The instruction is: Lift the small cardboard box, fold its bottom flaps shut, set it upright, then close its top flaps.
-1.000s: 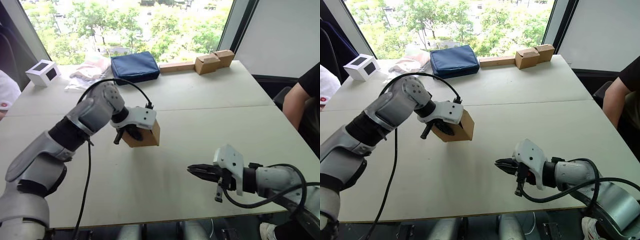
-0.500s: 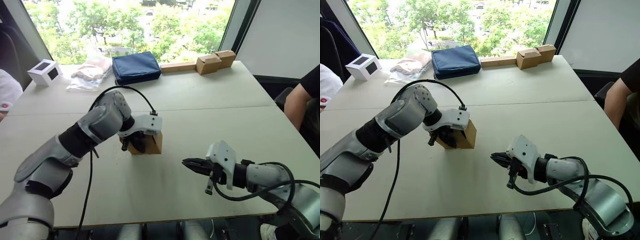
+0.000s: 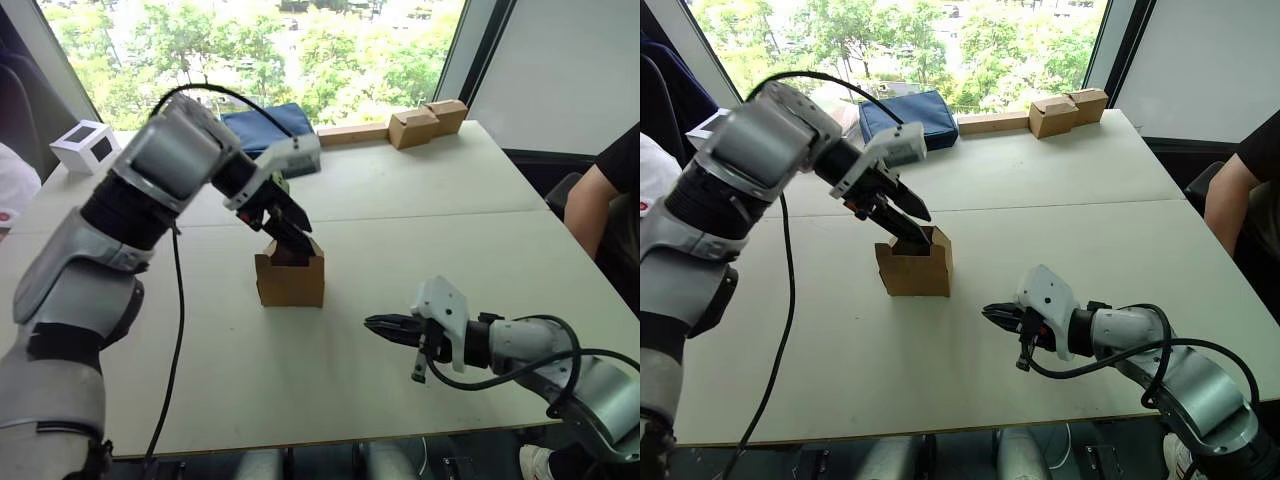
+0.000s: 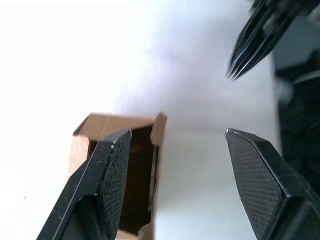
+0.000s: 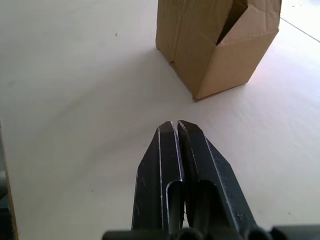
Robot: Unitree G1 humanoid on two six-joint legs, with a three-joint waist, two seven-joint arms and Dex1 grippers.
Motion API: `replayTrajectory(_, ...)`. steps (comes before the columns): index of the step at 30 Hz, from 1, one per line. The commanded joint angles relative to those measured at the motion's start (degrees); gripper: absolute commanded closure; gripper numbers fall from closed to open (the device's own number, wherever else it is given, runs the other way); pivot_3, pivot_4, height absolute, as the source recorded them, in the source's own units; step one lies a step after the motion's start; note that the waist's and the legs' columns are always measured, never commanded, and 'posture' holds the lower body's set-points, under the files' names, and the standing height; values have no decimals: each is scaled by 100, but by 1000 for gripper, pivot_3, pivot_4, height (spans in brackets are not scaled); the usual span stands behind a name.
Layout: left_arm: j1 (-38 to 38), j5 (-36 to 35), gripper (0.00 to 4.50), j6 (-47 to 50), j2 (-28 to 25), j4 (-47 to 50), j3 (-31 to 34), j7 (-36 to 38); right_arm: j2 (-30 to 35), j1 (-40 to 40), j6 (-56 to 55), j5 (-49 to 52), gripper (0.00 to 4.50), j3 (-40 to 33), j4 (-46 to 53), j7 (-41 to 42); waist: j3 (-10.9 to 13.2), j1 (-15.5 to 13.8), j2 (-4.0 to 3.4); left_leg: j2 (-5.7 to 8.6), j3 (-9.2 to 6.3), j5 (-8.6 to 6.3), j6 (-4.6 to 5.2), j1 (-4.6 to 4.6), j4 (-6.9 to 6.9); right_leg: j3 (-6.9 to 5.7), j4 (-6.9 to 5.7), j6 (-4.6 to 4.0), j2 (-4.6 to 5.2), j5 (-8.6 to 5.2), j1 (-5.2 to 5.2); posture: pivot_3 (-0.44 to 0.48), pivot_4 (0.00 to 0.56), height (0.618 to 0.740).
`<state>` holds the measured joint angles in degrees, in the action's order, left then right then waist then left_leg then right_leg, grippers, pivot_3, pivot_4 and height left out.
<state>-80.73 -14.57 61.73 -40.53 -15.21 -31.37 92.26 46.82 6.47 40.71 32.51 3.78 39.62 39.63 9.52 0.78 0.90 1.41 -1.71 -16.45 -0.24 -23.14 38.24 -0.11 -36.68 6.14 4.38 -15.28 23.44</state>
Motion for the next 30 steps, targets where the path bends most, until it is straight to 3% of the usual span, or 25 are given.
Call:
replayTrajectory(1, 19, -178, 1452, 110, -70, -653, 1054, -614, -376, 223, -144, 302, 4433, -335, -216, 3, 1, -7, 1, 0, 0, 0, 0, 2, 0, 0, -4, 0, 0, 0, 0, 0, 150, 737)
replayTrajectory(3, 383, -357, 1452, -85, 0, -715, 1866, -1240, -658, 325, -203, 373, 4433, -457, -466, -77, 0, -3, 0, 0, 0, 0, 0, 4, 1, 1, -5, 0, 1, 0, -1, 0, 150, 737)
replayTrajectory(6, 1279, -491, 2022, -638, 139, -554, 3163, -2431, -1071, 583, -386, 156, 4433, -499, -1005, -341, -2, 0, -1, 1, 3, 1, -1, 12, 1, 6, -34, 0, 5, 0, -1, 0, 150, 737)
replayTrajectory(10, 2521, -606, 3604, -957, 218, 216, 4023, -3296, -1282, 706, -604, -110, 4433, -379, -1452, -356, -2, -7, -1, 3, 6, 6, -10, 8, 1, 10, -42, -1, 12, 0, 8, 0, 150, 737)
replayTrajectory(13, 3299, -814, 4405, -1030, 446, 758, 4709, -3977, -1449, 741, -862, -453, 4433, -178, -1831, -405, -3, -34, 5, 10, 4, 21, -37, -2, 2, 9, -42, -2, 20, 1, 12, 0, 150, 737)
replayTrajectory(15, 3921, -659, 4405, -1368, 624, 1075, 4859, -4463, -1628, 789, -965, -613, 4433, -79, -2090, -496, -7, -42, 8, 12, 3, 22, -39, -2, 8, 8, -43, -2, 24, 2, 10, 0, 150, 737)
replayTrajectory(18, 5074, -321, 4405, -1972, 710, 1531, 4518, -4701, -1863, 891, -1097, -974, 4433, 108, -2509, -683, -12, -24, 2, 17, 7, 21, -39, 12, 2, 11, -41, -2, 31, 2, 1, 0, 150, 737)
replayTrajectory(21, 5935, -532, 4405, -2174, 1055, 1956, 4535, -4851, -2102, 1027, -1278, -1256, 4433, 233, -2908, -799, -12, -15, 3, 18, 15, 22, -41, 23, -8, 20, -42, -3, 31, 2, 0, 0, 150, 737)
replayTrajectory(30, 6400, -609, 4405, -3117, 1905, 1587, 4465, -5457, -2679, 1337, -2101, -1699, 4433, 456, -3996, -584, -13, -106, 4, 18, 14, 18, -35, 37, -8, 17, -36, -5, 32, 3, -7, 0, 150, 737)
